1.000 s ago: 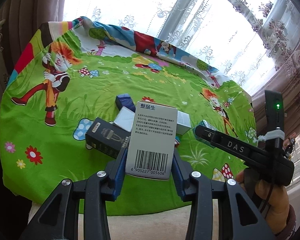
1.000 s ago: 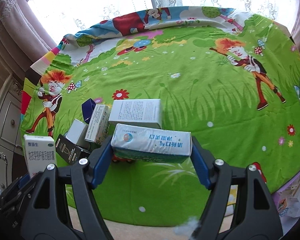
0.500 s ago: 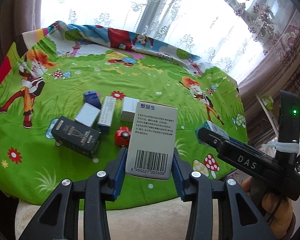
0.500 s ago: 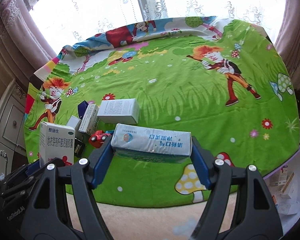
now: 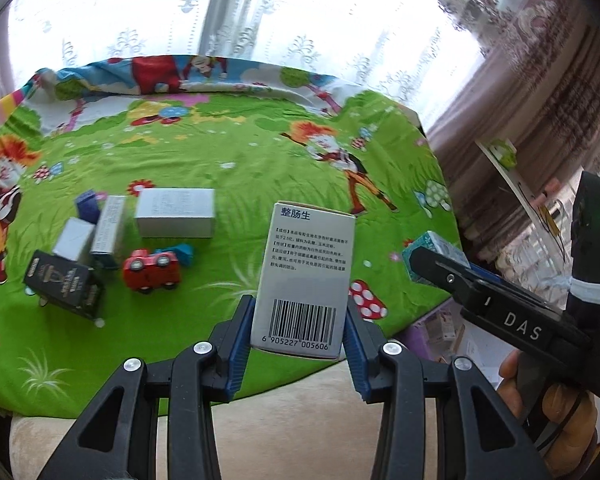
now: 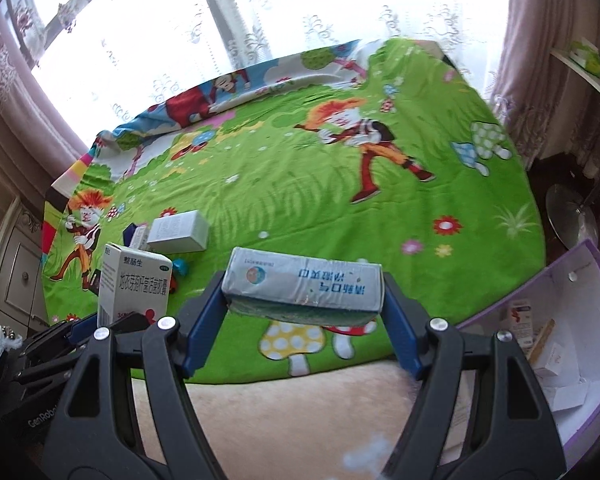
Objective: Organize rigid objects
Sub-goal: 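Carry both held boxes toward the purple-rimmed box, then open both grippers over the purple-rimmed box to drop both boxes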
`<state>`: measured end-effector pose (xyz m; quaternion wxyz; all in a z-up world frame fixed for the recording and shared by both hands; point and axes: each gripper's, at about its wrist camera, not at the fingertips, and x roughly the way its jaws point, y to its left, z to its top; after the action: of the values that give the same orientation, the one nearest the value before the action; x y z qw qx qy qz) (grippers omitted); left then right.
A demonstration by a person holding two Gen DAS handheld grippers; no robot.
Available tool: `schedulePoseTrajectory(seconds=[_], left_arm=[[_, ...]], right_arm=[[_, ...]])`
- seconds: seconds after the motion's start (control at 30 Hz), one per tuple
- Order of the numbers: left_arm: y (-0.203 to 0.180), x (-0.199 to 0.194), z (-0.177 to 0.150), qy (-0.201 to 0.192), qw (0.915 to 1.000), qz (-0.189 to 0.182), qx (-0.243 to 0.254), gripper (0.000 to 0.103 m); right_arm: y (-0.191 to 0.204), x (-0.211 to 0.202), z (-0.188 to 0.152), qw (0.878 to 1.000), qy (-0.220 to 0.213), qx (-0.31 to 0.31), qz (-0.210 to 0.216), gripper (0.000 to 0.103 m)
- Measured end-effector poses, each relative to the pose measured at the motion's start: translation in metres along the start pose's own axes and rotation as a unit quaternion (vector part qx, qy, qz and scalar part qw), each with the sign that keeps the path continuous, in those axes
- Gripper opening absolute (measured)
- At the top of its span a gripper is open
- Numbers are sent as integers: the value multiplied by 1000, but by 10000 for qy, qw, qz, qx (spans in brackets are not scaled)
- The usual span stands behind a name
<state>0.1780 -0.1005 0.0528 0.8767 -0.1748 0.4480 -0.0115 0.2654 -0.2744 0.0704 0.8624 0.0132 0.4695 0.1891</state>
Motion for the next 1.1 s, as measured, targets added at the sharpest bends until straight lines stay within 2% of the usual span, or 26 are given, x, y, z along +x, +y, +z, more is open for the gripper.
schedulePoseTrajectory(seconds=[0.27, 0.6, 0.8, 1.1], left_arm=[[-59, 25, -5, 379, 9970, -326, 583, 43], [-136, 57, -18, 917, 9857, -741, 1203, 43], [-176, 77, -26, 1231, 9783, -963, 1357, 43], [-220, 97, -33, 1370, 9712, -1250, 1496, 43]], right_arm=[[-74, -34, -10, 9976, -183, 380, -551, 76], [-157, -65, -29, 9896, -264, 872, -1117, 76], [-196, -81, -34, 9827, -335, 1039, -1494, 76], [-238, -99, -32, 9740, -457, 1301, -1799, 76]])
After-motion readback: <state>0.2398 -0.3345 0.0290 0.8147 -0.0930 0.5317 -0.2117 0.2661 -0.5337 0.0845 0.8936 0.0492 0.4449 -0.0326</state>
